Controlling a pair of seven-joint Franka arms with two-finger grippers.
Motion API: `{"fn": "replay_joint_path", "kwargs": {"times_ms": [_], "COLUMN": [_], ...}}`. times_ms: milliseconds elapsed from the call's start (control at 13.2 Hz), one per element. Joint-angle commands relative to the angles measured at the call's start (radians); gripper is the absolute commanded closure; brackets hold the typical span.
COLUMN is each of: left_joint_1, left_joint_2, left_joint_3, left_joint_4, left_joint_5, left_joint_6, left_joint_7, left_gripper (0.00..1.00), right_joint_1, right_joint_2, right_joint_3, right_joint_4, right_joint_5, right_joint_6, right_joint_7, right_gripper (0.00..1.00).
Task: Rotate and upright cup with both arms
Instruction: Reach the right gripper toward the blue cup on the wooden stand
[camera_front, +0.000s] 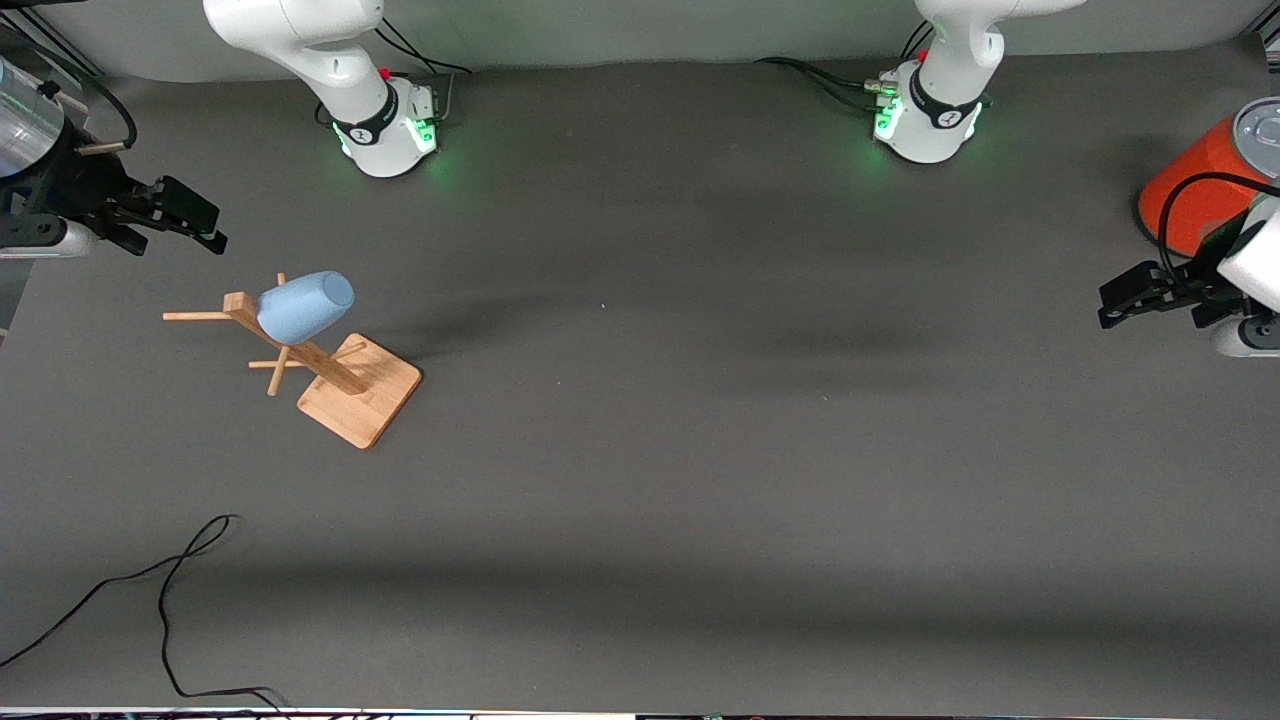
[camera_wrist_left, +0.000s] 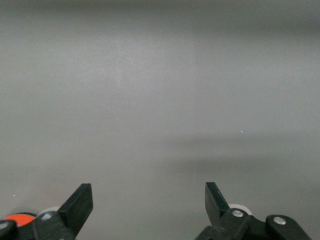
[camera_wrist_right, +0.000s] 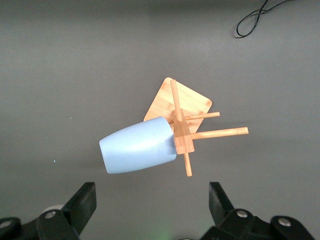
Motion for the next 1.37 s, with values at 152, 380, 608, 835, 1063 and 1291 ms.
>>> {"fn": "replay_joint_path", "kwargs": {"times_ms": [152, 380, 608, 835, 1063, 1291], "left_joint_1": [0.005, 0.004, 0.005, 0.005, 0.005, 0.005], "left_joint_2": [0.001, 0.001, 0.001, 0.001, 0.001, 0.001], "left_joint_3": [-0.004, -0.004, -0.004, -0.004, -0.004, -0.004], "left_joint_4": [0.009, 0.009, 0.009, 0.01, 0.009, 0.009], "left_joint_5": [-0.008, -0.008, -0.008, -0.008, -0.008, -0.008], "left_joint_6": [0.004, 0.004, 0.004, 0.004, 0.004, 0.004], "left_joint_7": [0.001, 0.001, 0.001, 0.001, 0.001, 0.001], "left_gripper": [0.0, 0.0, 0.0, 0.0, 0.0, 0.0], "right_joint_1": [-0.008, -0.006, -0.008, -0.006, -0.029, -0.037], "right_joint_2": [0.022, 0.028, 0.028, 0.04, 0.079, 0.112], "right_joint_3": [0.011, 0.011, 0.01, 0.01, -0.024, -0.035], "right_joint_4": [0.04, 0.055, 0.052, 0.037, 0.038, 0.035], "right_joint_5": [-0.014, -0.006, 0.092, 0.15, 0.322, 0.313], "right_joint_6": [-0.04, -0.044, -0.093, -0.099, -0.084, -0.075], "right_joint_7": [-0.003, 0.059, 0.397, 0.725, 1.027, 1.037], "right_gripper": [0.0, 0.0, 0.0, 0.0, 0.0, 0.0]}}
